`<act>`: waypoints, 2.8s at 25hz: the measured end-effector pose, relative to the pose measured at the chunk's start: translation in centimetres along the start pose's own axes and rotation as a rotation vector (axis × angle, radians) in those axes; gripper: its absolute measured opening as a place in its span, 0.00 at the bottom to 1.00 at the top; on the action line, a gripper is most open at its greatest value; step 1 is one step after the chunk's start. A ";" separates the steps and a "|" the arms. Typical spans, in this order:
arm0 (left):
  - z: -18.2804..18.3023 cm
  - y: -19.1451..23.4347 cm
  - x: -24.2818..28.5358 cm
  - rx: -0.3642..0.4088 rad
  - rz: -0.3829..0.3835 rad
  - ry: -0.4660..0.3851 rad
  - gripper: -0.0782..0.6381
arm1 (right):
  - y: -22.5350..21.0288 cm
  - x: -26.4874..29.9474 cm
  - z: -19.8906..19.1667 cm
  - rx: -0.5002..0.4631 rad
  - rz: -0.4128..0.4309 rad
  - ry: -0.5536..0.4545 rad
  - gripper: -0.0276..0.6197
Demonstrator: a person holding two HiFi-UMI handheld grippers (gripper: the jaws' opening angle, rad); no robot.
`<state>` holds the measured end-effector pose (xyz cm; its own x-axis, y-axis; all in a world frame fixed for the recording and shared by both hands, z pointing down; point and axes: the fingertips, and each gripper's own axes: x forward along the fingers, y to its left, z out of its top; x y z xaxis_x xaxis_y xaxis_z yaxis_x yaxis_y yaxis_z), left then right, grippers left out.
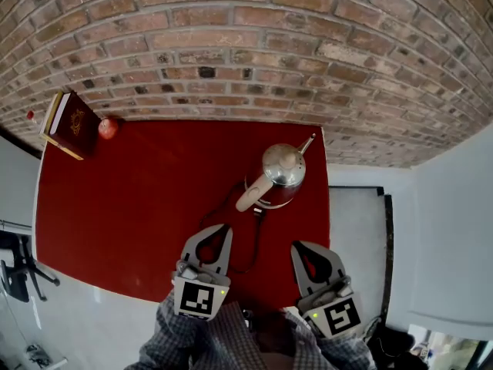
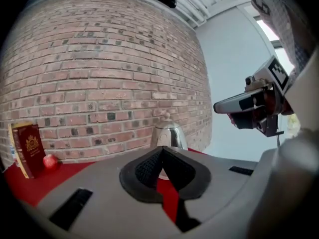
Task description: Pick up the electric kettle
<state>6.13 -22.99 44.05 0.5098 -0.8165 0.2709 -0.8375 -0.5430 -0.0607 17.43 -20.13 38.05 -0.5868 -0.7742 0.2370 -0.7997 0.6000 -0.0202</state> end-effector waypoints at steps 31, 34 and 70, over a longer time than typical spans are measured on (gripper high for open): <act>-3.9 -0.7 8.2 0.039 0.098 0.138 0.32 | -4.9 2.7 -2.9 0.071 0.123 0.058 0.05; -4.3 -0.2 8.4 0.031 0.114 0.148 0.32 | -5.1 2.8 -2.8 0.094 0.116 0.046 0.05; -4.1 4.2 10.5 0.010 0.154 0.137 0.31 | -18.8 7.9 -8.1 0.359 -0.096 0.047 0.21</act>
<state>7.16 -33.06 50.61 0.3439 -0.8560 0.3861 -0.9011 -0.4165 -0.1208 28.84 -35.91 48.17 -0.5073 -0.8084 0.2985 -0.8491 0.4098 -0.3332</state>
